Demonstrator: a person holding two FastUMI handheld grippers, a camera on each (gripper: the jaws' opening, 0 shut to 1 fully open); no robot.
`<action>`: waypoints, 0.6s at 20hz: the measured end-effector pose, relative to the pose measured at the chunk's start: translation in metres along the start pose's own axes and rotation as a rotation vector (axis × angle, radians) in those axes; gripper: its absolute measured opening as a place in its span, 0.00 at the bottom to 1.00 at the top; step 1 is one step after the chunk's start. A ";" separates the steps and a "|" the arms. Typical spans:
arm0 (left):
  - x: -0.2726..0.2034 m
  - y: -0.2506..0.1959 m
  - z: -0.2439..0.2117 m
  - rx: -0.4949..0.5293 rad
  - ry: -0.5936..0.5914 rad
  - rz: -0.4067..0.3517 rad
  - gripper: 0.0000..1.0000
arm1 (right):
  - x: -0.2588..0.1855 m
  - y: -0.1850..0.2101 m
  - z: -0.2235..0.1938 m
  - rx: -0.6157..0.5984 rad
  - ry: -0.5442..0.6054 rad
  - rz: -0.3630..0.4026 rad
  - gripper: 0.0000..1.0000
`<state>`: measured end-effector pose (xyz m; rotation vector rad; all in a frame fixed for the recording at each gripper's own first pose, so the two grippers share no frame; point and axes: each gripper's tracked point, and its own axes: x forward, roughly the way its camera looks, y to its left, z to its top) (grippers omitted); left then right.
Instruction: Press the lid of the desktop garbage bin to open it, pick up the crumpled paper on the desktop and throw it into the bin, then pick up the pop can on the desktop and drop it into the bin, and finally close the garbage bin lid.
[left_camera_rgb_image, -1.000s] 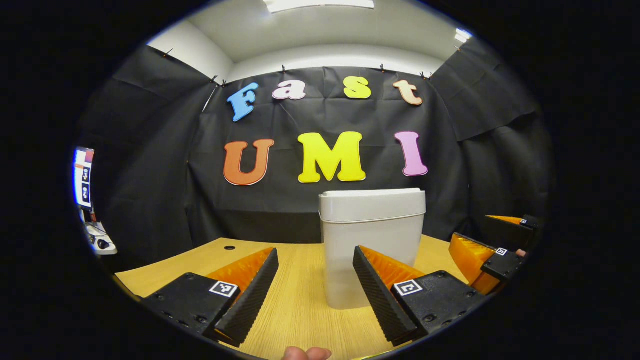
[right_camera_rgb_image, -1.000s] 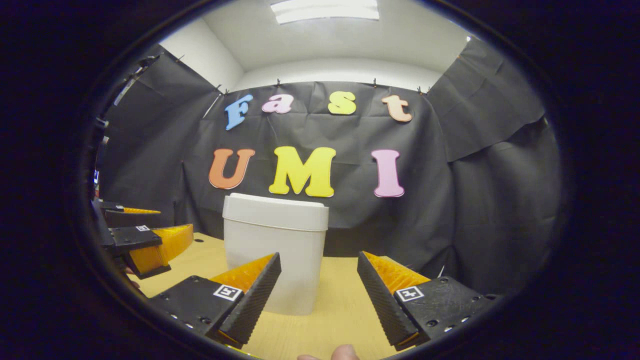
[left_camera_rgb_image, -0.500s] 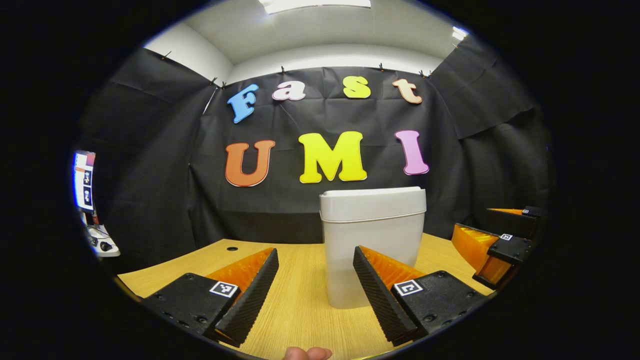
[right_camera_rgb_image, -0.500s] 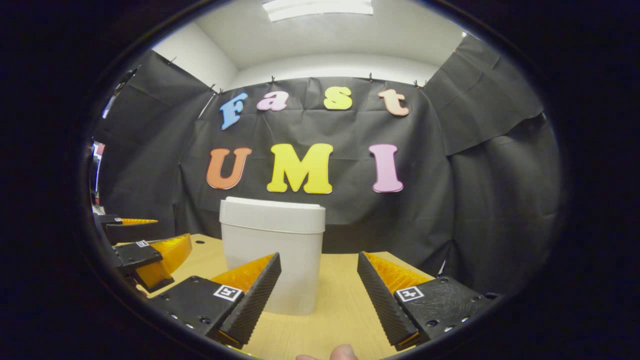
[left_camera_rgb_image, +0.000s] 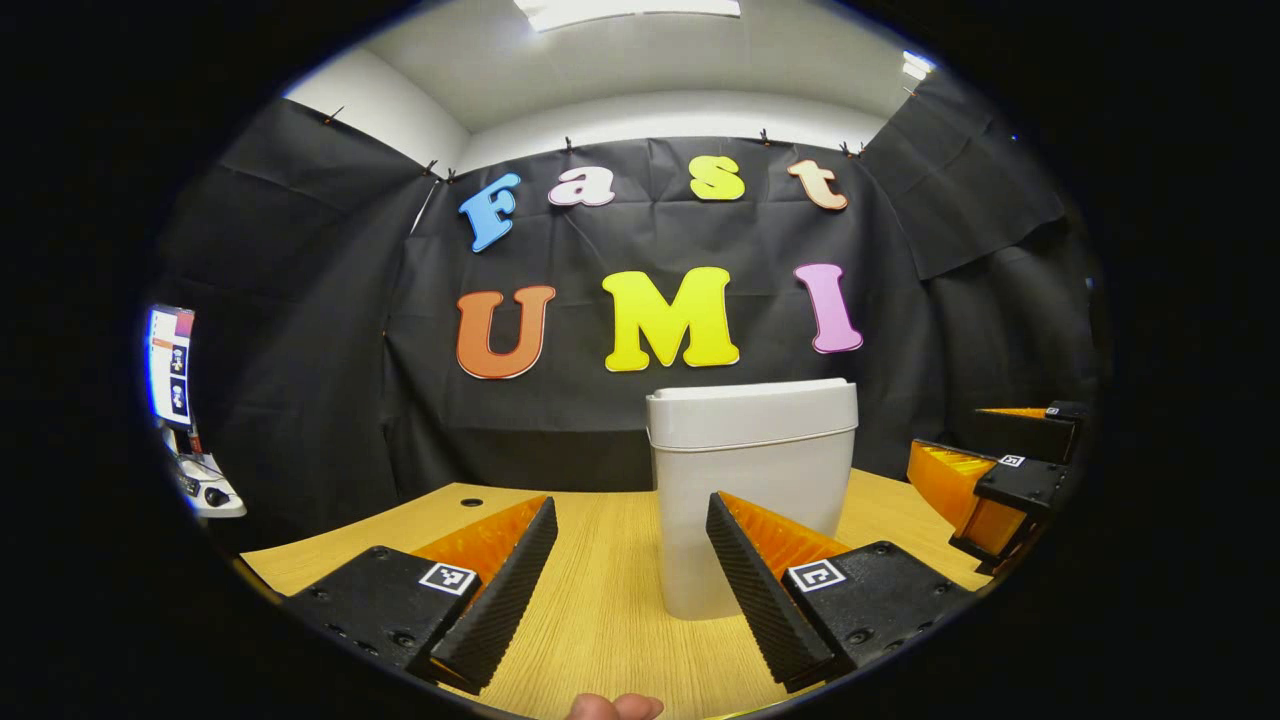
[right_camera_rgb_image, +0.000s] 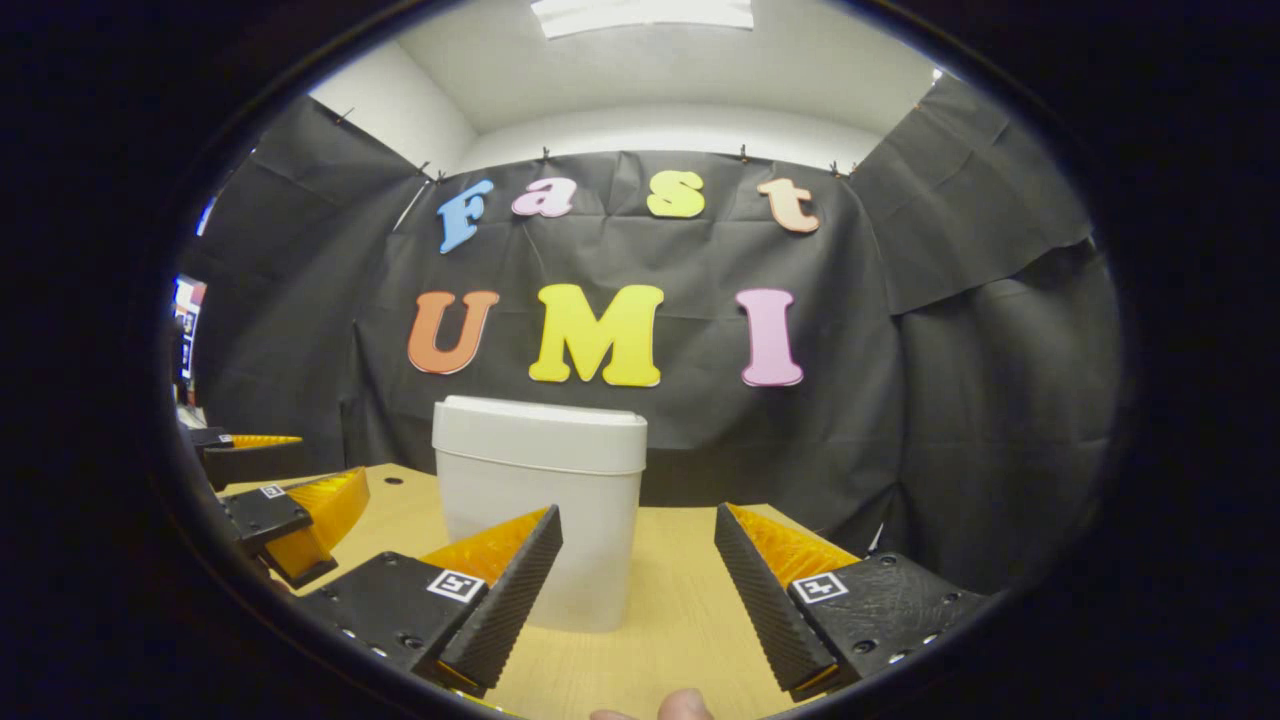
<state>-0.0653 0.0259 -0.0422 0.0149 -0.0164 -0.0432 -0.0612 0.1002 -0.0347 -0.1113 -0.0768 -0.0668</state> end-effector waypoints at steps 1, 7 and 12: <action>0.000 0.002 -0.001 0.000 0.001 0.001 0.97 | 0.000 0.001 0.000 -0.001 -0.001 0.002 0.97; -0.003 -0.001 0.004 -0.001 -0.006 -0.003 0.97 | -0.001 0.004 0.000 0.007 -0.004 0.002 0.95; -0.004 -0.002 0.004 -0.007 -0.005 -0.009 0.97 | -0.002 0.003 0.000 0.012 -0.005 -0.003 0.93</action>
